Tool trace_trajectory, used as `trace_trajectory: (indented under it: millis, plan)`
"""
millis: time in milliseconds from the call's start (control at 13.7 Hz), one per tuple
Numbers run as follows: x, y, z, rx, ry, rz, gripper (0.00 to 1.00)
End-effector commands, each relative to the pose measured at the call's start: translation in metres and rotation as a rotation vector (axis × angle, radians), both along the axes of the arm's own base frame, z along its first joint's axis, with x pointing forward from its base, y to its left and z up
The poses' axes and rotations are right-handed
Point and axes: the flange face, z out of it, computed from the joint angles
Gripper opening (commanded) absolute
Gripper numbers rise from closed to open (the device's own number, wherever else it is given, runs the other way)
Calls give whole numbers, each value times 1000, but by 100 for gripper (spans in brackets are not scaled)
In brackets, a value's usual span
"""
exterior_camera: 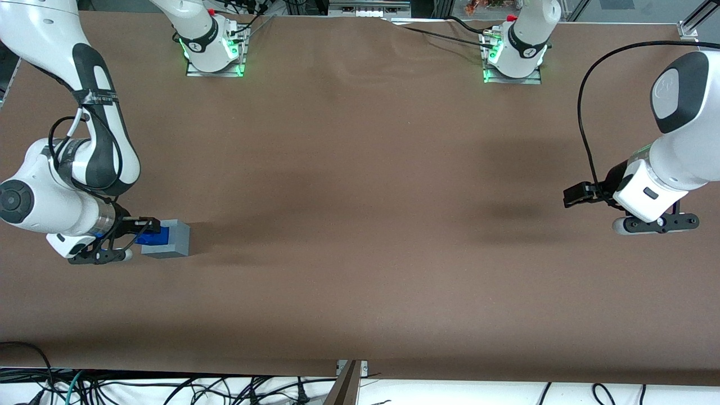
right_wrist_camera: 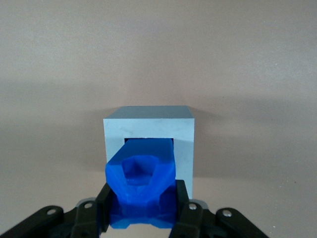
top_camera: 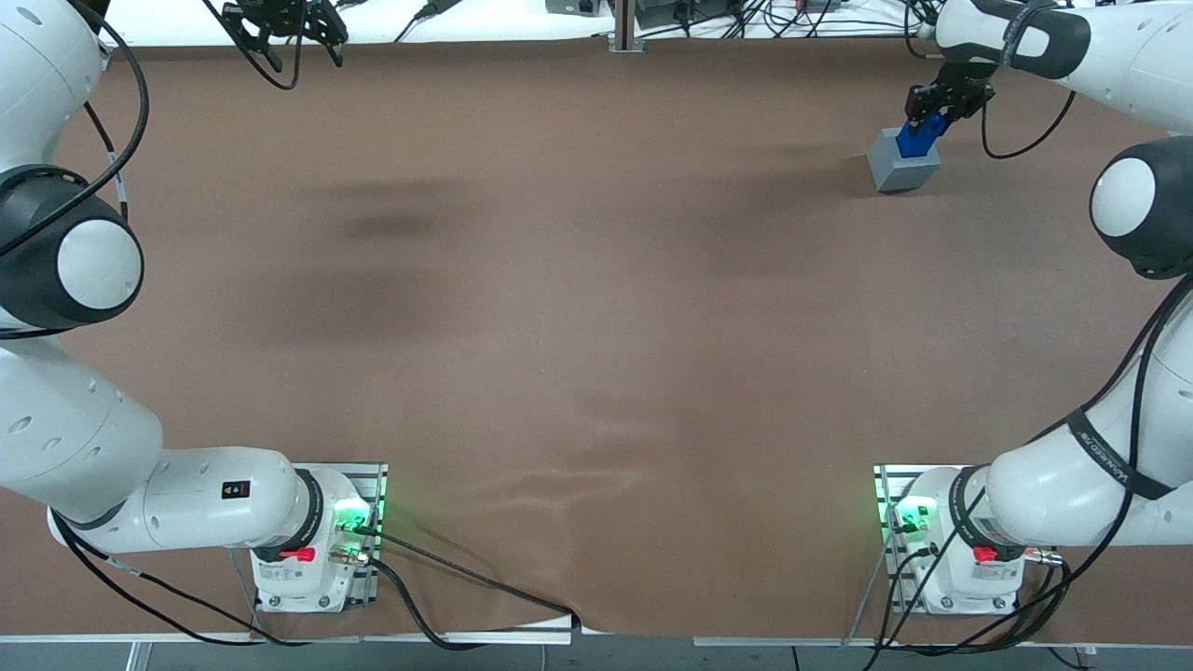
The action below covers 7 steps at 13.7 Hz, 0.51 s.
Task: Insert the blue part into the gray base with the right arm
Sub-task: 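Lower the blue part into the gray base's square opening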
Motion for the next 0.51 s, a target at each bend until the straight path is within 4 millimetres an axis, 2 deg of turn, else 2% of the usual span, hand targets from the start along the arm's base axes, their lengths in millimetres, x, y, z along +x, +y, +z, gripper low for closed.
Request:
trace_trajectory:
  millis: [0,73,293,439]
  plan:
    - [7,2,2,8,-20,-24,51]
    - [8,2,2,6,-25,-42,99]
    - [9,3,14,7,-44,-45,100]
    - [9,13,36,16,-63,-35,100]
